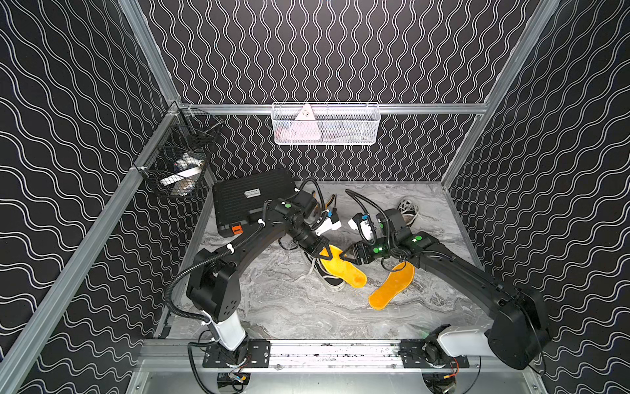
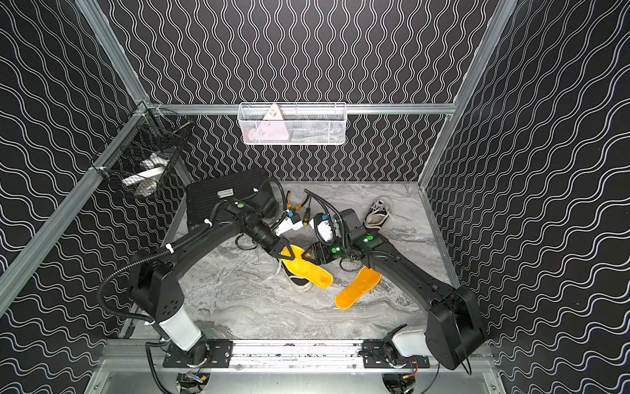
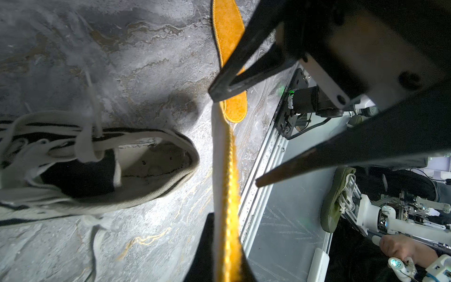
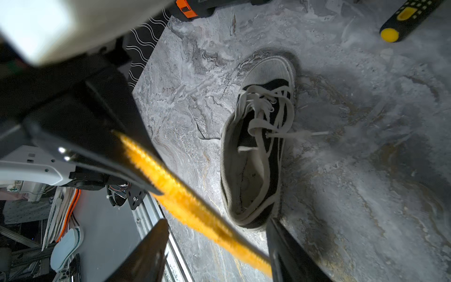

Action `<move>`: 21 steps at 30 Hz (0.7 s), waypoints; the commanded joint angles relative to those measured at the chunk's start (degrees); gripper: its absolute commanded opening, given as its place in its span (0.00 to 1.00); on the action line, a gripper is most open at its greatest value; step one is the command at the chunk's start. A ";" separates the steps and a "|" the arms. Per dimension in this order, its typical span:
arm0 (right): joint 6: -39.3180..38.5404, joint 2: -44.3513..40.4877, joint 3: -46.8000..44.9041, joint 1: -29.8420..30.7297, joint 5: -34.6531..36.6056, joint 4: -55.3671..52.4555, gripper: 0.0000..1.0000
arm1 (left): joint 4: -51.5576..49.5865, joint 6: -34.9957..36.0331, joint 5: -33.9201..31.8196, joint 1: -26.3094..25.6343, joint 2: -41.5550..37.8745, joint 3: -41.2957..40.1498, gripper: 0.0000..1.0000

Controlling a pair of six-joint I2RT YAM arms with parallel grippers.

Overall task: Insert the insole into the shoe
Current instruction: Pick up the insole from the center of the board.

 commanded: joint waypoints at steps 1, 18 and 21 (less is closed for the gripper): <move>-4.51 1.69 1.15 0.07 -4.14 -0.49 0.68 | 0.98 -1.14 1.60 -0.53 0.01 0.36 0.00; -5.71 -5.76 -5.20 12.15 20.11 2.86 0.68 | 3.02 -10.41 0.51 1.66 0.75 0.87 0.00; -6.76 -4.55 -5.50 13.59 27.09 3.75 0.81 | 2.63 -10.65 2.72 2.01 0.67 0.88 0.00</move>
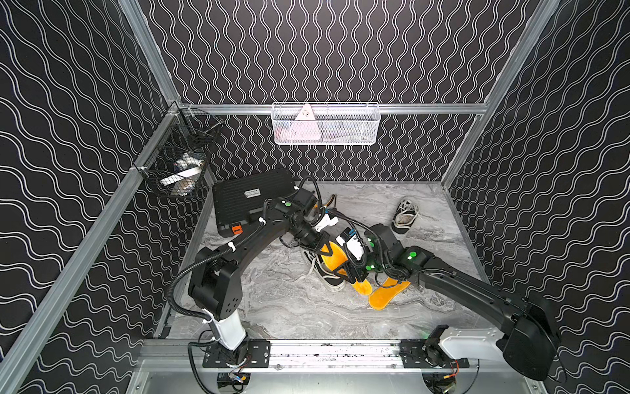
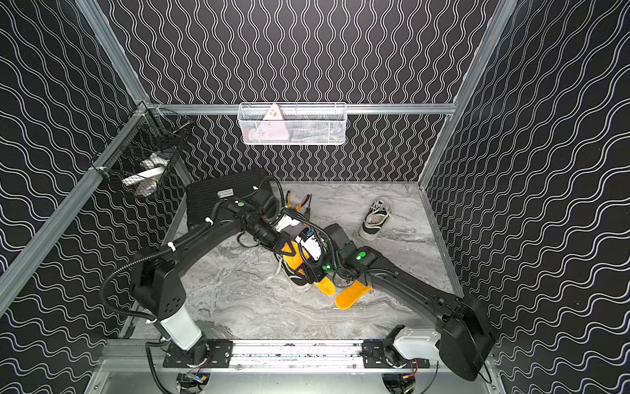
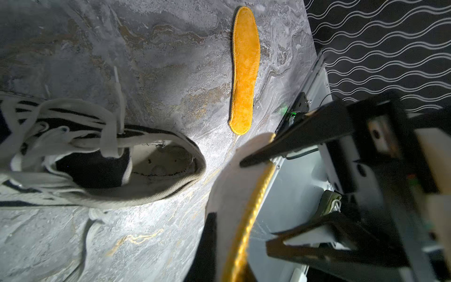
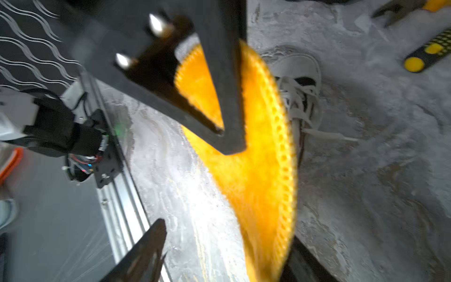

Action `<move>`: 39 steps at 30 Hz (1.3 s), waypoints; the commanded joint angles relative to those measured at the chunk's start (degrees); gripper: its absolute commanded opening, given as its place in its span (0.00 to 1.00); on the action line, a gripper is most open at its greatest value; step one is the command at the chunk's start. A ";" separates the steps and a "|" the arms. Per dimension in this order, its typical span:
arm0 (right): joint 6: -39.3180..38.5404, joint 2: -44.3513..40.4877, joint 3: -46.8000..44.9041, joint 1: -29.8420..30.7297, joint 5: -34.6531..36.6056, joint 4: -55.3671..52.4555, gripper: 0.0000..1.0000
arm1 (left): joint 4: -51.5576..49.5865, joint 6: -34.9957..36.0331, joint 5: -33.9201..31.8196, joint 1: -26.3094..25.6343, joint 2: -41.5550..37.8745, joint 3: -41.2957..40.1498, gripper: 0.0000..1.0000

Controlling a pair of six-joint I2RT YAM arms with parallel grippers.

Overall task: Insert the insole into the shoe
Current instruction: Pick up the insole from the center of the board.

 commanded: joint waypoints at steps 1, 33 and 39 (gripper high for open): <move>-2.12 0.91 -0.43 1.10 11.81 2.55 0.84 | 0.55 -0.65 3.66 0.26 -0.60 -0.09 0.00; -11.06 2.50 -12.11 5.81 25.03 30.06 1.00 | -1.73 -4.31 5.58 1.79 0.81 -0.31 0.02; -13.04 4.84 -12.86 6.47 28.03 34.65 0.99 | -0.45 -10.18 3.82 2.66 1.68 -0.41 0.05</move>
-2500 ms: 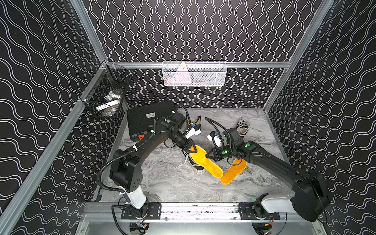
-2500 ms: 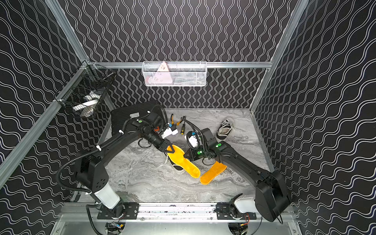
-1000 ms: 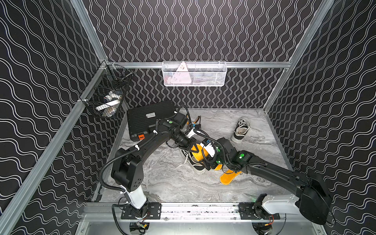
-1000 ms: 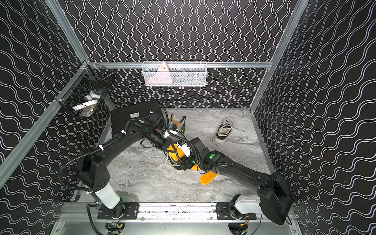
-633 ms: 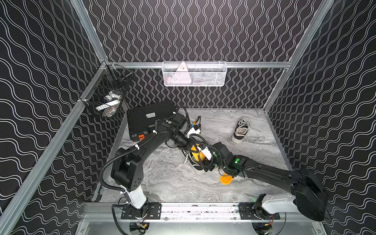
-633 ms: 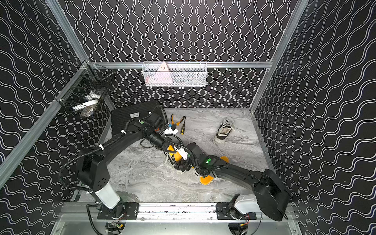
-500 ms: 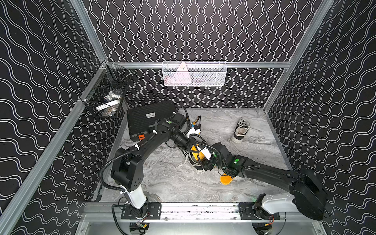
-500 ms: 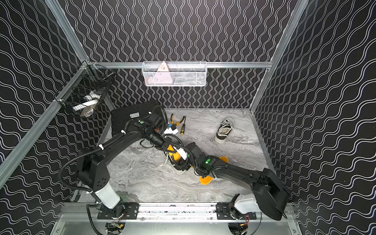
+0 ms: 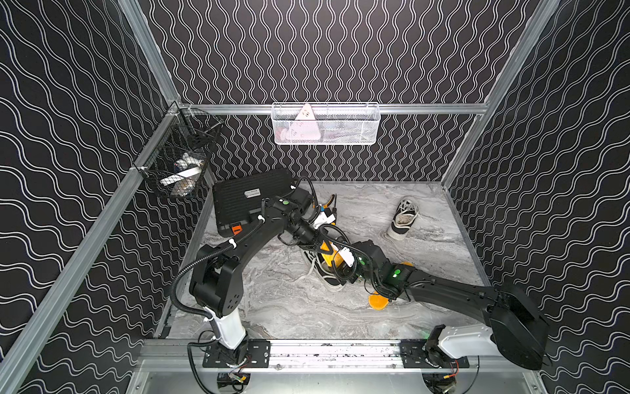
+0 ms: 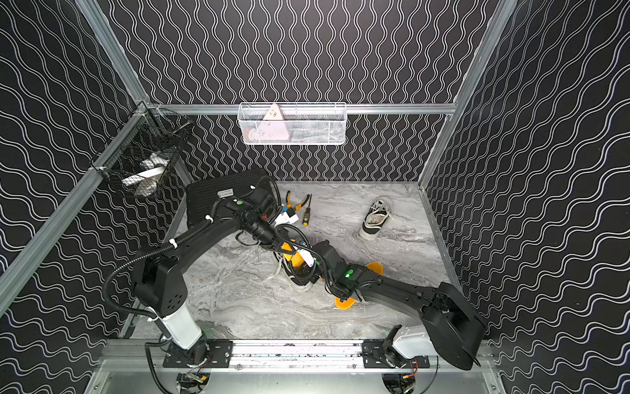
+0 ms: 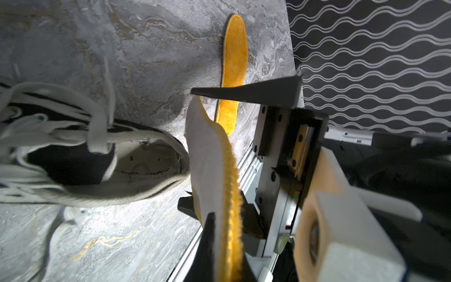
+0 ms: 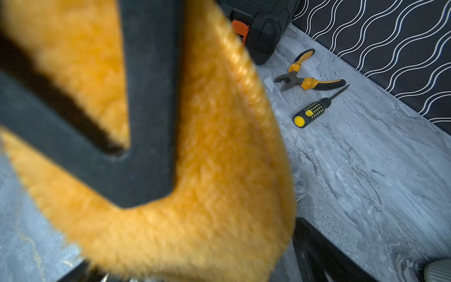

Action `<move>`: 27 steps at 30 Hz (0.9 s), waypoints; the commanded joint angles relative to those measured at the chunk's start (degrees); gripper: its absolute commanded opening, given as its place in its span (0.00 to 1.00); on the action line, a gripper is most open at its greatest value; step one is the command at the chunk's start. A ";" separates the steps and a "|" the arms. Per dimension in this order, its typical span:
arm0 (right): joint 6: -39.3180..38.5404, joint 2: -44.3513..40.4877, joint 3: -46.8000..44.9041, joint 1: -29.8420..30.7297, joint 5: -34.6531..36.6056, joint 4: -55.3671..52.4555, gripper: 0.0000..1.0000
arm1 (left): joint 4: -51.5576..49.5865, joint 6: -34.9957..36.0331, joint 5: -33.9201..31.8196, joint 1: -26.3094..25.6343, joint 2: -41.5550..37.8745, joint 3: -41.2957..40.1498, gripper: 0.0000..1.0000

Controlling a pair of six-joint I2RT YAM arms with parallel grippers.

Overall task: Insert the insole into the shoe
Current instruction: Pick up the insole from the center of the board.

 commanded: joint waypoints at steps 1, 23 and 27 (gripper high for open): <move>-2.01 1.25 -0.60 0.54 3.40 7.75 1.00 | 0.06 -4.60 -1.48 0.74 0.23 -0.64 0.05; 18.54 -8.87 6.57 -11.45 -25.10 -15.66 0.82 | -0.53 7.54 -1.71 0.70 -3.52 -2.20 0.09; 17.21 -5.62 9.01 -17.35 -36.14 -15.83 0.74 | -0.90 9.45 -0.63 -0.59 -3.42 -2.30 0.08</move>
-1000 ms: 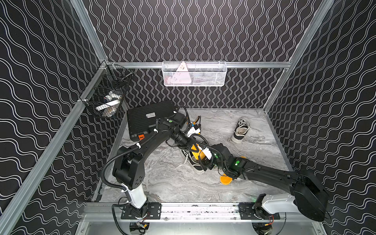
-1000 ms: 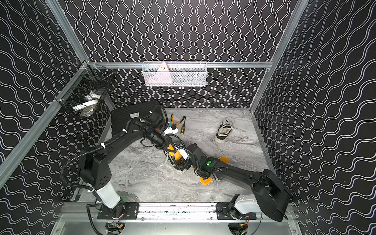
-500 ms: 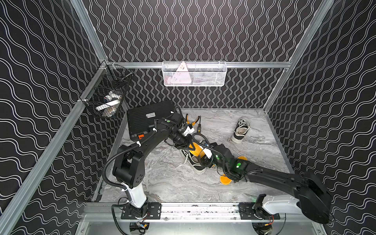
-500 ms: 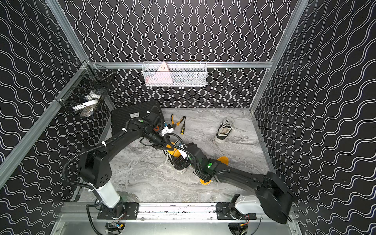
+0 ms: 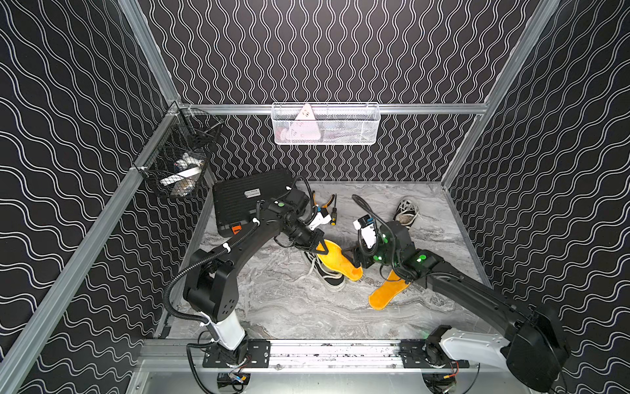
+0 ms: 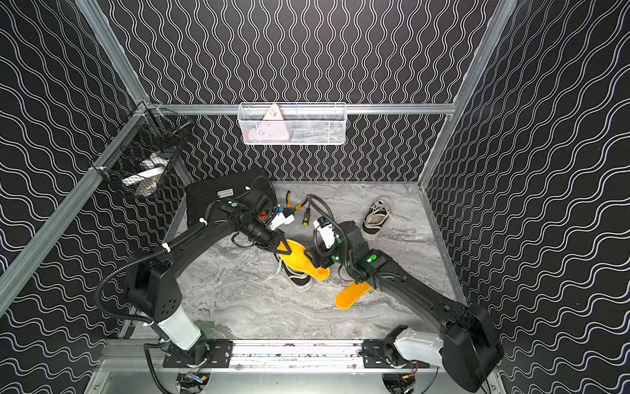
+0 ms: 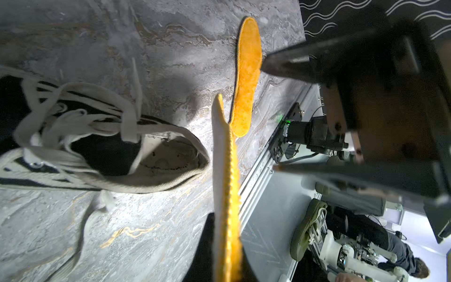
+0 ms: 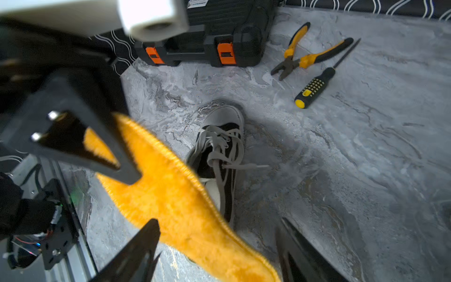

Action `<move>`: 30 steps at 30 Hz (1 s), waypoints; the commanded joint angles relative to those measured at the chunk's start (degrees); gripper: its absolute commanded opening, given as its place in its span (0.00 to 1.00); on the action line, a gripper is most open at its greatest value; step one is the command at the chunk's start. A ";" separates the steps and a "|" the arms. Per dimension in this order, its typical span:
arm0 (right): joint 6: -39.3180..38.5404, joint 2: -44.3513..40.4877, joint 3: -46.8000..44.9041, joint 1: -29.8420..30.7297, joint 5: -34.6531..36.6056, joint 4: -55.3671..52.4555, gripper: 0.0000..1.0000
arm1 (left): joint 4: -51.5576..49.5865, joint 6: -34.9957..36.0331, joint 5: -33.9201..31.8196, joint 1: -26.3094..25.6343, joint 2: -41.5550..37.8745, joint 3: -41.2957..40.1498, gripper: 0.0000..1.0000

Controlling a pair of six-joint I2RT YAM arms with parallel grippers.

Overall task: Insert the insole into the shoe
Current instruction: Pick up the insole from the center of the board.

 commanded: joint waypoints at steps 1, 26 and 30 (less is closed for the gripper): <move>-0.96 3.08 3.42 -2.20 -13.68 -3.45 0.71 | -1.12 4.40 3.04 -0.75 -0.12 0.14 0.07; -4.33 -1.07 -0.86 3.87 -7.13 -6.91 0.22 | 1.95 -1.44 2.70 -3.05 4.07 1.80 0.08; -6.51 -0.96 -1.85 7.01 0.64 -5.34 0.30 | 2.61 -2.21 4.52 -3.05 4.39 1.23 0.09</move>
